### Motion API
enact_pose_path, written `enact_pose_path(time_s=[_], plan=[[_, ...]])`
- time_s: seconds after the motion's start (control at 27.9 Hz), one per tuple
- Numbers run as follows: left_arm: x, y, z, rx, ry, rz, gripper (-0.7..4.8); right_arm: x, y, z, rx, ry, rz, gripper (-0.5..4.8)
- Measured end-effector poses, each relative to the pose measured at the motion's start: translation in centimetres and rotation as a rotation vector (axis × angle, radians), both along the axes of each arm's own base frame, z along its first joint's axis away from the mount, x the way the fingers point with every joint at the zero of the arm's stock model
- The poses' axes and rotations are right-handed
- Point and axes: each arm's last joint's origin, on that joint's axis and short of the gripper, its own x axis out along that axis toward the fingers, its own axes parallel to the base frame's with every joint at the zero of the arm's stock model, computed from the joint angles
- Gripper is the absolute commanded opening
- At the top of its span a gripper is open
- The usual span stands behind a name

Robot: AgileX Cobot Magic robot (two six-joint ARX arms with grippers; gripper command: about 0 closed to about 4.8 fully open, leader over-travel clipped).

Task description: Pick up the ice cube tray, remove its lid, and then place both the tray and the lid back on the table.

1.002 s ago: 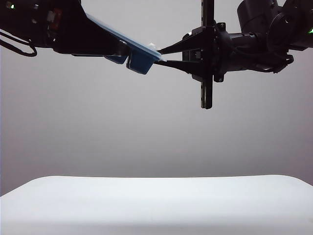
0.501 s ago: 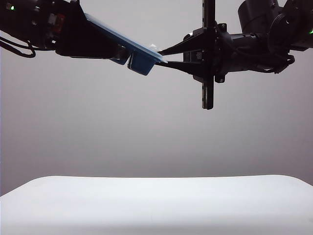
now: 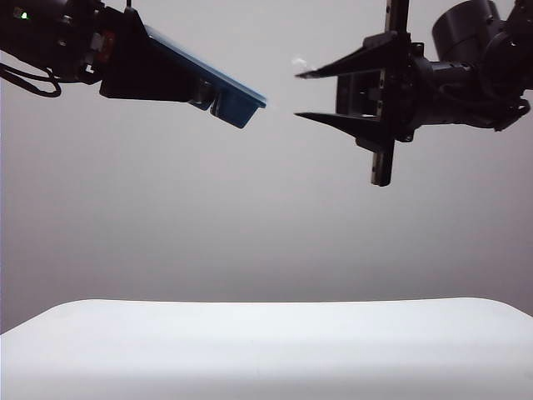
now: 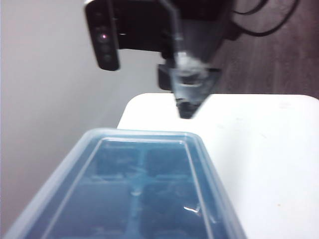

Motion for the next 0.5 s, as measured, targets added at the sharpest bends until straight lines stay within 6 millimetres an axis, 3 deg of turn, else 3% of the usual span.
enact_pose_path(time_s=[0.36, 0.5], plan=[[0.16, 0.32, 0.35, -0.032, -0.027, -0.035, 2.68, -0.03, 0.13, -0.06, -0.006, 0.010, -0.008, 1.54], [0.15, 0.29, 0.37, -0.033, -0.028, -0.039, 2.68, -0.35, 1.04, -0.09, -0.011, 0.017, 0.008, 1.53]])
